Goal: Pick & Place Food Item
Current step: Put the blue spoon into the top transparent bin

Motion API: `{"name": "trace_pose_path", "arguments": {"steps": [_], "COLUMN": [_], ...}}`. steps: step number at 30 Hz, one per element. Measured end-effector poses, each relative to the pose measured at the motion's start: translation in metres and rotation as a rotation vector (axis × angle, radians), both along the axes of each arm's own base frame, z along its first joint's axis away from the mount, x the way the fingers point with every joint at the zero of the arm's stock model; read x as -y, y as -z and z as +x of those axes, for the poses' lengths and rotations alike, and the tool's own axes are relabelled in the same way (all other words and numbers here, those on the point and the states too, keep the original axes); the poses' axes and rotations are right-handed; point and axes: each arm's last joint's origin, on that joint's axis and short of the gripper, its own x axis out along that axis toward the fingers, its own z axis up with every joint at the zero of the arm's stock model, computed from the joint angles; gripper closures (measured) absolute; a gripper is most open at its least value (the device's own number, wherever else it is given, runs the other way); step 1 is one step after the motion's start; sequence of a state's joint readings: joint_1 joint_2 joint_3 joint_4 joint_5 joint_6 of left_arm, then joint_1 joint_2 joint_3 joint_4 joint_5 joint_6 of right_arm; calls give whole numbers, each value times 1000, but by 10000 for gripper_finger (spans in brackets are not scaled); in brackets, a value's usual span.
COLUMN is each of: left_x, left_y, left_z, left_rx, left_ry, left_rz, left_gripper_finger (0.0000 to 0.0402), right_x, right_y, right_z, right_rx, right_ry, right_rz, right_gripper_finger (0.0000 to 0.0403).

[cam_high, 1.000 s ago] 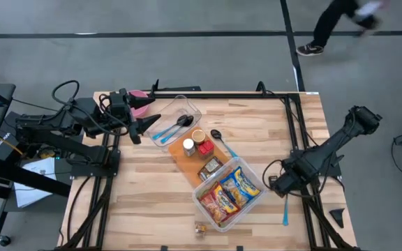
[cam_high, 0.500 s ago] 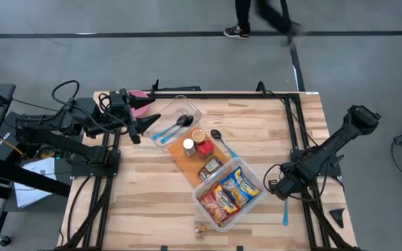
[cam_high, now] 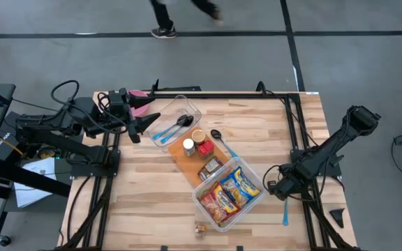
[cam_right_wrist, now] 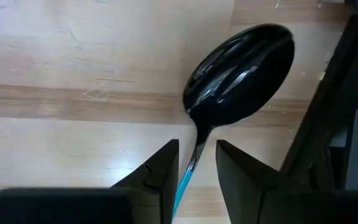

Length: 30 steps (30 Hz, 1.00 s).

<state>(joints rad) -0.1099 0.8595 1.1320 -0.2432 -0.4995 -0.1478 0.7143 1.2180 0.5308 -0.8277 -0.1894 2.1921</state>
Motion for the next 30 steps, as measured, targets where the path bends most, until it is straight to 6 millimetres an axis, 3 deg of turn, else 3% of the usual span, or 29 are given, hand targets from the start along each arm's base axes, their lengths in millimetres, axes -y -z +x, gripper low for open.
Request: {"name": "trace_pose_path", "arguments": {"steps": [17, 30], "left_x": [-12, -15], "left_y": [0, -1], "left_z": [0, 0], "left_rx": [0, 7], "left_ry": [-51, -67], "left_rz": [1, 0], "left_gripper_finger": [92, 92], "right_x": [-8, -21], "right_y": [0, 17], "right_z": [-4, 2], "right_rx": [21, 4], "right_ry": [-53, -83], "right_rz": [10, -6], "right_gripper_finger": [301, 301]}}
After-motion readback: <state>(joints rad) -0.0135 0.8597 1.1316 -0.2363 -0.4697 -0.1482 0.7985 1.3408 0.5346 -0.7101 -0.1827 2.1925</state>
